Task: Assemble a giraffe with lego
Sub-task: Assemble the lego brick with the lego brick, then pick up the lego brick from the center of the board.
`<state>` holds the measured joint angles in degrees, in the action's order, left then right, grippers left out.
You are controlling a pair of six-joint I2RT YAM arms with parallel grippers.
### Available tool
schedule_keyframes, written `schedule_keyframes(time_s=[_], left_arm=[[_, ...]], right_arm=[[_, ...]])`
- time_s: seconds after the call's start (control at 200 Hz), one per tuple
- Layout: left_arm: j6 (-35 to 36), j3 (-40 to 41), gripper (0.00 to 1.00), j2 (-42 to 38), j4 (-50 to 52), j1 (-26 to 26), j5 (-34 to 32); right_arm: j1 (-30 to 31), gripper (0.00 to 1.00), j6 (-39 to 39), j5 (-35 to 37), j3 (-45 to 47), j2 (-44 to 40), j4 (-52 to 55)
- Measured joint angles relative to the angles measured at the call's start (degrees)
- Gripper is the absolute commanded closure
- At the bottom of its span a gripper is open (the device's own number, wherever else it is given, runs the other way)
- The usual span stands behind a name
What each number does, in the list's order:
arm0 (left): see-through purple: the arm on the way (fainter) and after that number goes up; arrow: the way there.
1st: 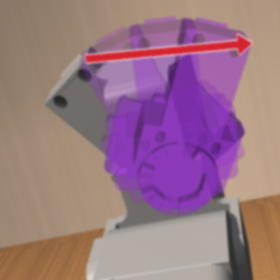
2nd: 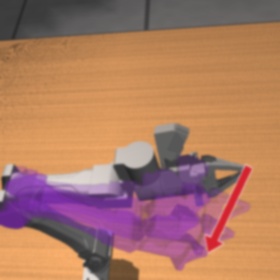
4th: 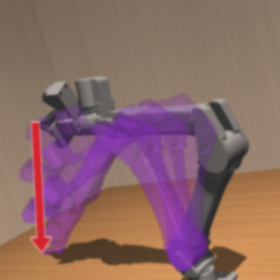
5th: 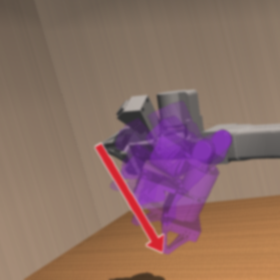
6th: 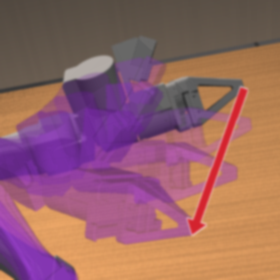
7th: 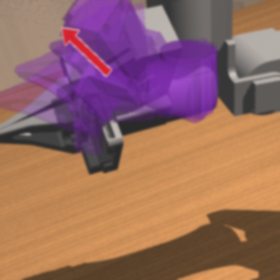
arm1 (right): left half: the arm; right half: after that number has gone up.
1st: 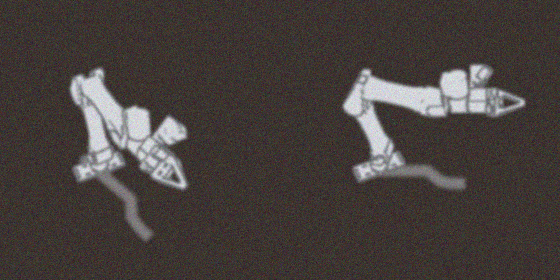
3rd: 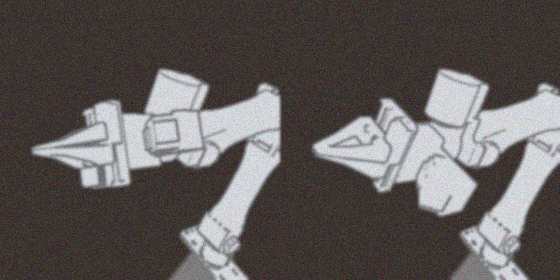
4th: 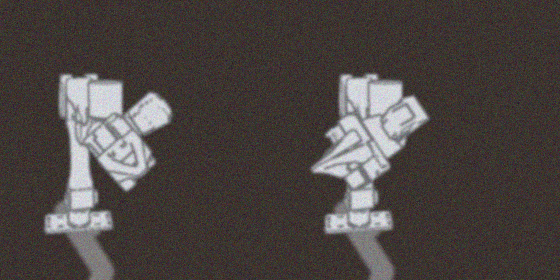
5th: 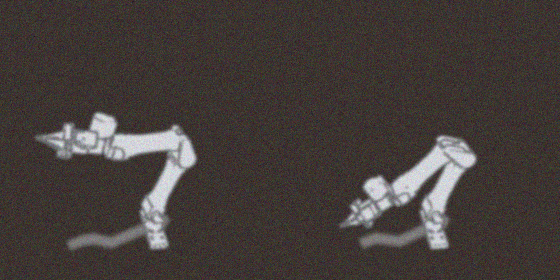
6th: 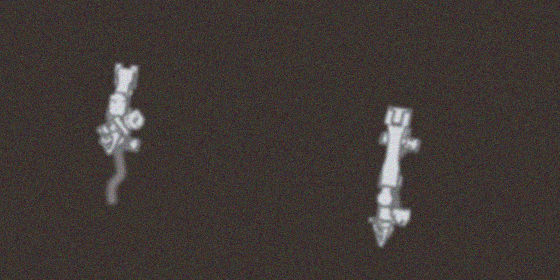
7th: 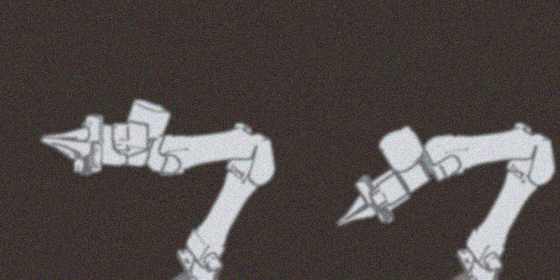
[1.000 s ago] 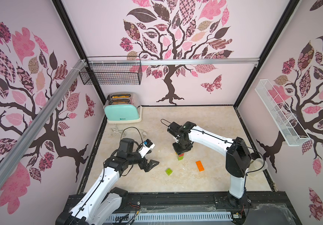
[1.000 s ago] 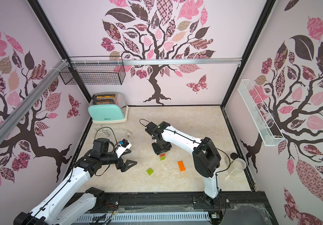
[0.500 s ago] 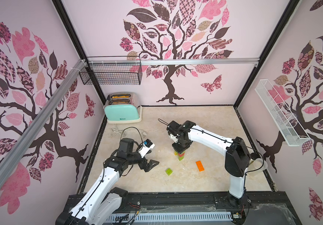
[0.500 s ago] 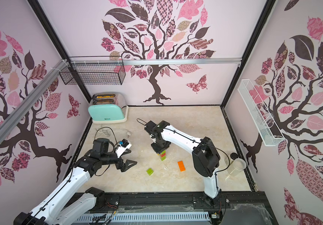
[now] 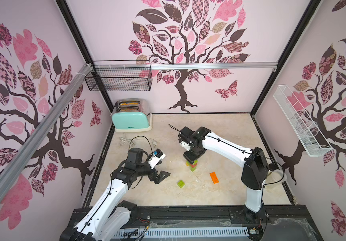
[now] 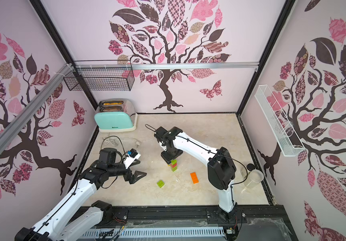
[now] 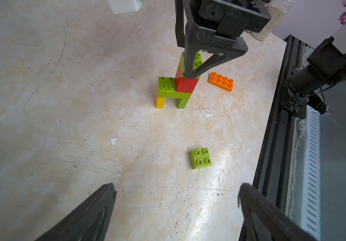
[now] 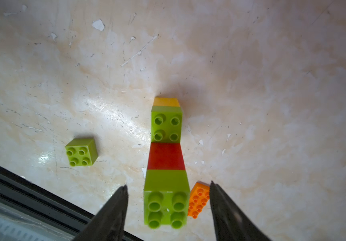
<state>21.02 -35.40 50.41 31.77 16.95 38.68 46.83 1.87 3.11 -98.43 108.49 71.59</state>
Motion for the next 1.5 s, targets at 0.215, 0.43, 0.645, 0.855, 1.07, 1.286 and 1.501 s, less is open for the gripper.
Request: schedule_keyframes(time_s=[0.215,0.43,0.645,0.855,1.07,1.286,1.501], left_arm=[[0.0,0.1,0.02,0.0,0.0,0.0,0.2],[0.0,0.3,0.02,0.1,0.0,0.3,0.2],[-0.1,0.3,0.02,0.1,0.0,0.3,0.2],[-0.3,0.3,0.02,0.4,0.0,0.3,0.2],[-0.5,0.3,0.02,1.2,0.0,0.4,0.2],[-0.5,0.3,0.02,1.7,-0.2,0.4,0.2],[-0.6,0.3,0.02,1.7,-0.3,0.3,0.2]], right_arm=[[-0.3,0.21,-5.1,3.2,12.9,-14.5,-3.1],[-0.5,0.19,-14.8,6.8,30.9,-23.8,-8.2],[-0.6,0.22,-22.9,8.8,43.4,-25.3,-14.6],[-0.6,0.24,-28.0,8.5,49.6,-25.3,-20.5],[-0.6,0.30,-29.8,7.8,53.5,-24.7,-25.1],[-1.5,0.40,-29.9,6.4,54.8,-23.7,-28.9],[-1.9,0.47,-30.4,4.9,55.6,-24.1,-30.8]])
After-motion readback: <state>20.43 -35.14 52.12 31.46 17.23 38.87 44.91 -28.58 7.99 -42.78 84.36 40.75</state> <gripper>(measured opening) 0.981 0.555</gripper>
